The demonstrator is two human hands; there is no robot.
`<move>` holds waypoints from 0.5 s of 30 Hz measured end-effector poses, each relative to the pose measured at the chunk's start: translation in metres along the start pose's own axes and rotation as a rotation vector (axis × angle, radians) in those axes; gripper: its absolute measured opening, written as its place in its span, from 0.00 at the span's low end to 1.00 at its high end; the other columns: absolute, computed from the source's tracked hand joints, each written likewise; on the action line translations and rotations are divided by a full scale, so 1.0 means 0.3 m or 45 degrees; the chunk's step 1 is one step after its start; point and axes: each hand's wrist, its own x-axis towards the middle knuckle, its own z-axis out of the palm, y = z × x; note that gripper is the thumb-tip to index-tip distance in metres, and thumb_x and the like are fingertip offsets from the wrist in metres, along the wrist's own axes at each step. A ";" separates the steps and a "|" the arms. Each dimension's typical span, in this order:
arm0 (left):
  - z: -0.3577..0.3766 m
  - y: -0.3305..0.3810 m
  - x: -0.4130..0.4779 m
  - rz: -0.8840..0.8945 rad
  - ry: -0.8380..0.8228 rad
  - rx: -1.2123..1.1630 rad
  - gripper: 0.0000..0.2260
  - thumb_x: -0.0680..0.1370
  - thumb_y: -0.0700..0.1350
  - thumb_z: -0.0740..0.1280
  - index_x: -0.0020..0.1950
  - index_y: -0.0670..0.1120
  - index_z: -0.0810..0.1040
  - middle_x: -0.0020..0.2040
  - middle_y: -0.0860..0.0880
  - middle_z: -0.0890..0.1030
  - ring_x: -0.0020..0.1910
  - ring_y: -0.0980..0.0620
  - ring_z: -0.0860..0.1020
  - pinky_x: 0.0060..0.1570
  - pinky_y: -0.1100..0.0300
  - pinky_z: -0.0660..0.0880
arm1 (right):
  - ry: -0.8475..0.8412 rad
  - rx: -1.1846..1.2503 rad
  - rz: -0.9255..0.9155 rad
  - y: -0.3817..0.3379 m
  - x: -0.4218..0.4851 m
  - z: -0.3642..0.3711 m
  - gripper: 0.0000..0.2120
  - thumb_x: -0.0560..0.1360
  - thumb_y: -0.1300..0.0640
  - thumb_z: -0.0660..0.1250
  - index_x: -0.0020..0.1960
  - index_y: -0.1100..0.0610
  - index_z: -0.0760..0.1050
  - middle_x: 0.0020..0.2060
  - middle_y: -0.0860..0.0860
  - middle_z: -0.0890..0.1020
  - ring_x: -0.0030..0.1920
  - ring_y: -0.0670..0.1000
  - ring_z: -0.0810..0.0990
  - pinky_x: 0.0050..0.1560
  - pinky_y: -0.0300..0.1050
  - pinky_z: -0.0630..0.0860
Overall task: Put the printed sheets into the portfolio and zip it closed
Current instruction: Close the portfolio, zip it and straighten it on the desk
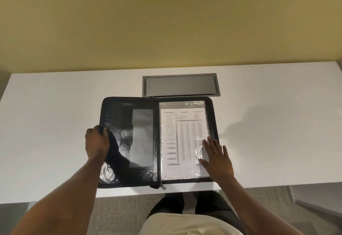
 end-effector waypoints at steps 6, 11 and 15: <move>-0.019 0.081 -0.037 0.077 0.052 -0.023 0.14 0.84 0.53 0.62 0.58 0.43 0.79 0.57 0.40 0.80 0.55 0.34 0.80 0.54 0.42 0.77 | -0.014 -0.014 0.029 0.093 -0.016 -0.002 0.38 0.83 0.36 0.51 0.82 0.48 0.34 0.82 0.48 0.35 0.83 0.53 0.38 0.82 0.56 0.42; -0.092 0.184 -0.038 0.060 0.010 -0.020 0.17 0.83 0.57 0.61 0.48 0.43 0.76 0.46 0.39 0.82 0.49 0.33 0.81 0.47 0.45 0.77 | 0.056 0.098 -0.003 0.120 -0.028 -0.022 0.39 0.83 0.35 0.49 0.82 0.49 0.31 0.82 0.48 0.36 0.83 0.53 0.38 0.82 0.54 0.41; -0.199 0.274 -0.053 0.165 0.013 0.027 0.16 0.82 0.57 0.63 0.42 0.47 0.79 0.34 0.49 0.76 0.44 0.35 0.80 0.42 0.51 0.73 | 0.210 0.198 -0.046 0.033 -0.034 -0.078 0.35 0.84 0.38 0.48 0.83 0.48 0.35 0.82 0.47 0.35 0.83 0.51 0.37 0.83 0.54 0.41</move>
